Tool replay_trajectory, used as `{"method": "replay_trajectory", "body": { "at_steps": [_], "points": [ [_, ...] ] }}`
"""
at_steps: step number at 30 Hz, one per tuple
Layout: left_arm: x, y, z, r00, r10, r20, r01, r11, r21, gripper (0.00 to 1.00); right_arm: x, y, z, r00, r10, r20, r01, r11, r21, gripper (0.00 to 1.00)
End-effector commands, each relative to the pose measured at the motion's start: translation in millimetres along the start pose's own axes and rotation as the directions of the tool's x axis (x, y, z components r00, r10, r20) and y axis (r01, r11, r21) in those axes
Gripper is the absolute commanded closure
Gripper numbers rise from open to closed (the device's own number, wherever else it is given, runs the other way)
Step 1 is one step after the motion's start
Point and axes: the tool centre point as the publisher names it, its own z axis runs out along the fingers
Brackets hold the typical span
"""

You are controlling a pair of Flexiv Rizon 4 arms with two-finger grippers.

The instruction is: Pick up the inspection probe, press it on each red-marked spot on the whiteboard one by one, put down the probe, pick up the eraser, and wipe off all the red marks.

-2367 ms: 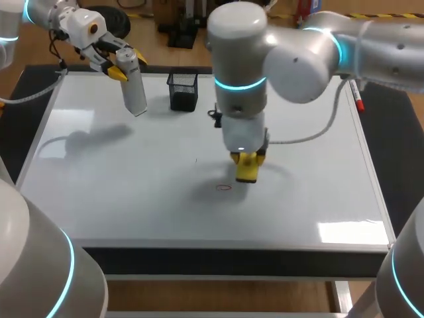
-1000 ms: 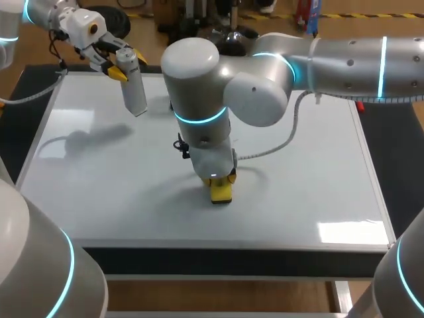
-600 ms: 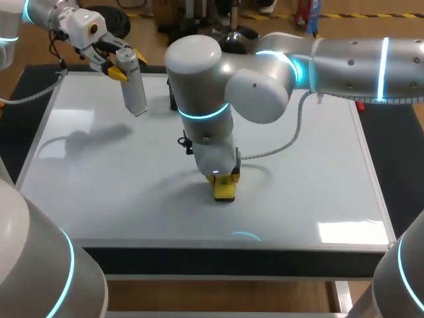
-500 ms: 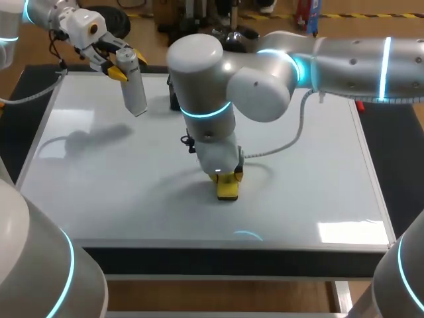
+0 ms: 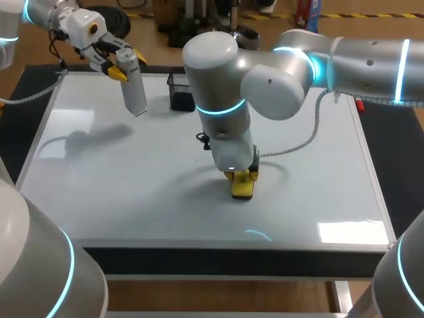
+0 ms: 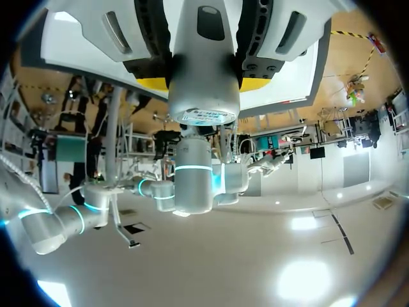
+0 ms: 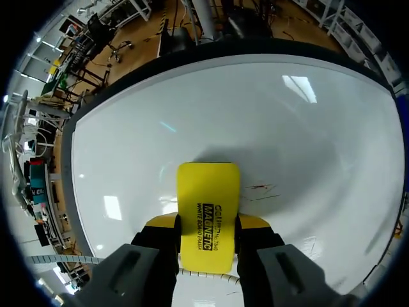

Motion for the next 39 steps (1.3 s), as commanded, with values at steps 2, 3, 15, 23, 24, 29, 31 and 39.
{"method": "replay_trajectory", "body": {
  "at_steps": [2,3,15,23,24,29,31,39],
  "points": [
    [-5.8,3.8,-7.3,0.994,-0.001,-0.108,0.002,1.000,0.014,1.00,4.9,-1.8,2.3,1.000,0.002,0.006,-0.002,1.000,0.007,1.00],
    [-5.8,3.8,-7.3,0.994,-0.001,-0.108,0.002,1.000,0.014,1.00,4.7,-2.2,1.8,1.000,0.003,0.007,-0.003,1.000,0.008,1.00],
    [-5.8,3.8,-7.3,0.994,-0.001,-0.108,0.002,1.000,0.014,1.00,-0.1,-7.3,-25.1,0.997,-0.002,0.073,0.000,1.000,0.030,1.00],
    [-5.8,3.8,-7.3,0.994,-0.001,-0.108,0.002,1.000,0.014,1.00,-1.7,-11.7,-34.1,0.996,-0.020,0.091,0.016,0.999,0.046,1.00],
    [-5.8,3.8,-7.3,0.994,-0.001,-0.108,0.002,1.000,0.014,1.00,-1.4,-12.5,-35.3,0.994,-0.022,0.104,0.018,0.999,0.042,1.00],
    [-5.8,3.8,-7.3,0.994,-0.001,-0.108,0.002,1.000,0.014,1.00,-0.2,-25.5,-40.6,0.994,-0.027,0.109,0.021,0.999,0.050,1.00],
    [-5.8,3.8,-7.3,0.994,-0.001,-0.108,0.002,1.000,0.014,1.00,0.8,-35.3,-44.2,0.992,-0.034,0.125,0.028,0.998,0.053,1.00],
    [-5.8,3.8,-7.3,0.994,-0.001,-0.108,0.002,1.000,0.014,1.00,8.6,-87.0,-52.0,0.992,-0.021,0.127,0.013,0.998,0.067,1.00]
  ]
}}
